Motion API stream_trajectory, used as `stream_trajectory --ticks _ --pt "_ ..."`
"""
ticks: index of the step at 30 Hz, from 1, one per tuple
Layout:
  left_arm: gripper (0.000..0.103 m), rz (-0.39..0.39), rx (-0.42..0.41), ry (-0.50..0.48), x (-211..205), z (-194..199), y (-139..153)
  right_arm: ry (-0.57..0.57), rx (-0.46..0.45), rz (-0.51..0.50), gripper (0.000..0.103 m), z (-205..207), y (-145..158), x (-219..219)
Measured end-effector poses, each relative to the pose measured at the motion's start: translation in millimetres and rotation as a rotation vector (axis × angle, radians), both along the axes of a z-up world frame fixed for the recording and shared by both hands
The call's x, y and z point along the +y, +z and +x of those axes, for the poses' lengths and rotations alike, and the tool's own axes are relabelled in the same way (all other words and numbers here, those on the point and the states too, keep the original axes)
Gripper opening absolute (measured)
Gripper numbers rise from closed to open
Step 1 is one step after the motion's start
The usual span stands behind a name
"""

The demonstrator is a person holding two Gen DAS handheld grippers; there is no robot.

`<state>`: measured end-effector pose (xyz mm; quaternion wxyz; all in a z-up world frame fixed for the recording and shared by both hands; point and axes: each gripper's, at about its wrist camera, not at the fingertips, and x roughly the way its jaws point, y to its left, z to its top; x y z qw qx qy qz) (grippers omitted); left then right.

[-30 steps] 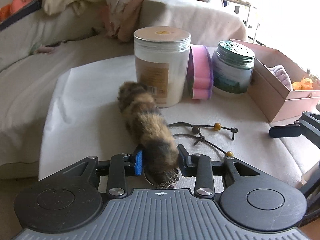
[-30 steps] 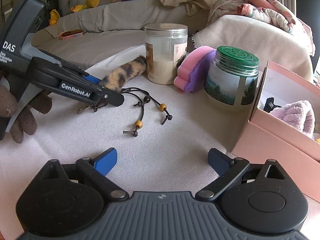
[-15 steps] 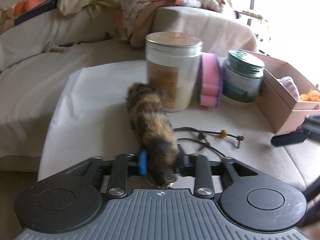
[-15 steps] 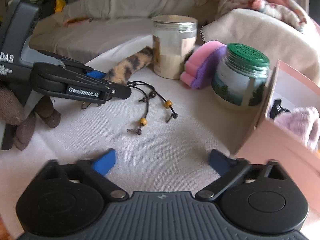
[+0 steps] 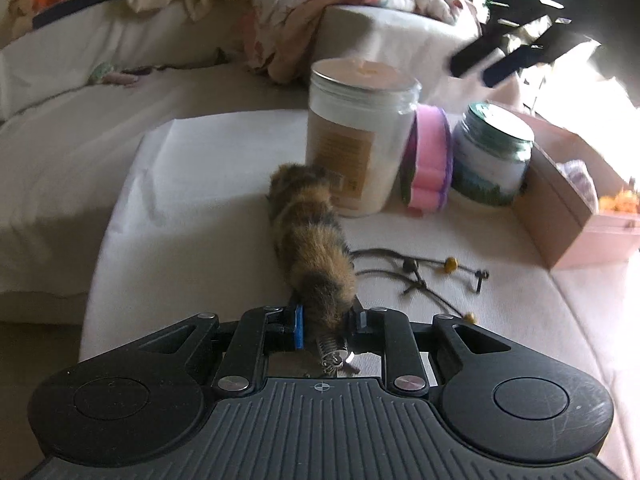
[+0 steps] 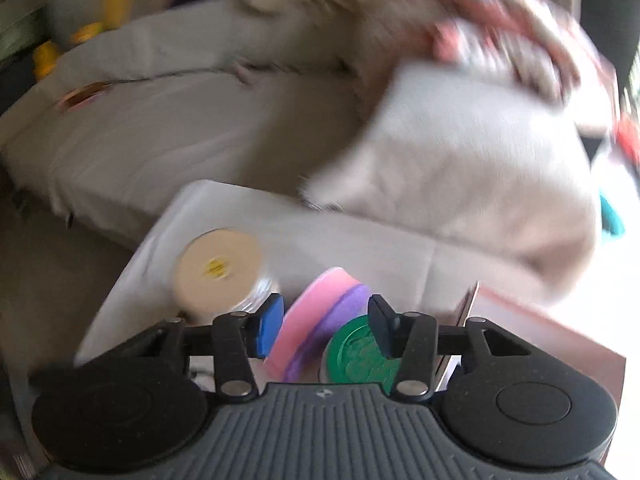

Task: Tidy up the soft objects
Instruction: 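Grasp the pink-purple sponge with the right tool while the left tool holds the keychain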

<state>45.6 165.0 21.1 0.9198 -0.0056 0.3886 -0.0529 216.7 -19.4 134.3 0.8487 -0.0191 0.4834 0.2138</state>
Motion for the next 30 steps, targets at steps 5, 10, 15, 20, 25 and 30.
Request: stream_trajectory --ticks 5,10,15,20,25,30 --pt "0.023 -0.030 -0.020 -0.001 5.7 -4.9 -2.9 -0.093 0.095 0.034 0.046 37.1 -25.7 1.8" --pt "0.023 -0.053 -0.042 -0.013 10.1 -8.0 -5.4 -0.093 0.127 0.020 0.046 44.0 -36.8 13.2" --pt "0.023 -0.049 -0.052 -0.013 10.5 -9.6 -6.1 -0.087 0.140 -0.006 0.045 48.5 -41.5 23.0" --pt "0.020 -0.049 -0.069 -0.013 10.8 -12.1 -7.9 -0.073 0.131 -0.006 0.037 43.9 -39.5 21.5" --pt "0.019 -0.110 -0.076 0.014 21.2 -12.8 -8.8 -0.046 0.097 0.065 0.031 24.0 -21.6 8.3" --pt "0.019 -0.116 -0.083 0.030 25.0 -13.3 -9.3 0.012 0.059 0.134 0.030 -5.8 2.5 -2.4"
